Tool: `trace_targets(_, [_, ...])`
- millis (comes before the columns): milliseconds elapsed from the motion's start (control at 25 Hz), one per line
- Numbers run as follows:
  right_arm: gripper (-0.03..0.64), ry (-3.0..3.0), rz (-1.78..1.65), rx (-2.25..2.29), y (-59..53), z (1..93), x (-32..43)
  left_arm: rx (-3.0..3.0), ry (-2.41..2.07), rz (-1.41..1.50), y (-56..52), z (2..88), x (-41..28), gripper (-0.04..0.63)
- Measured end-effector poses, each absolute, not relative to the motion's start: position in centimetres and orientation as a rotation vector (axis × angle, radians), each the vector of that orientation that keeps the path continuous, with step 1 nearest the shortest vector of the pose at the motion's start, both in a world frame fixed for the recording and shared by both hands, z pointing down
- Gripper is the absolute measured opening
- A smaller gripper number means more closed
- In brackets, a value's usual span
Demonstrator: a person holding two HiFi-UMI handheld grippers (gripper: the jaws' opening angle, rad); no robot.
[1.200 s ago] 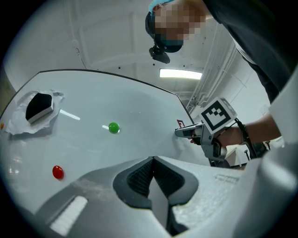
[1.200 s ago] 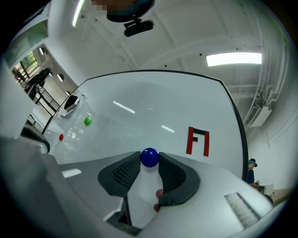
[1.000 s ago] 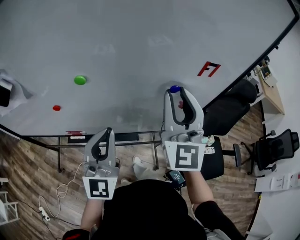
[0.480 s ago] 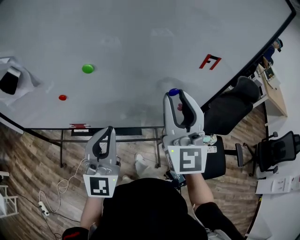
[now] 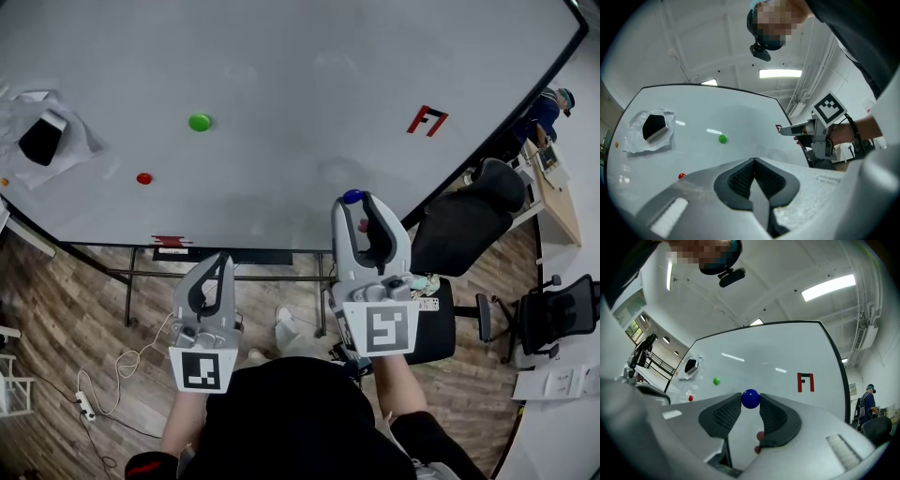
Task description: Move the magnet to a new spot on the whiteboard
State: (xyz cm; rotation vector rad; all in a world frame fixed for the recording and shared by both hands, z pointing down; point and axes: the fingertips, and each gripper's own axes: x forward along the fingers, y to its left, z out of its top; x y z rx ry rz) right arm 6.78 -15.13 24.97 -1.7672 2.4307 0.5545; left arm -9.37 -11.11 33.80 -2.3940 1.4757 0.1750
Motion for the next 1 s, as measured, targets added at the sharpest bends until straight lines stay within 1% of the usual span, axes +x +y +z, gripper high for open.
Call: trace_targets(1000, [0.127,2.533,0.316,-1.68,-9.2,30.2,3.5,-2.36,1.567,0.162,-7.9,34.6,-12.7,0.002])
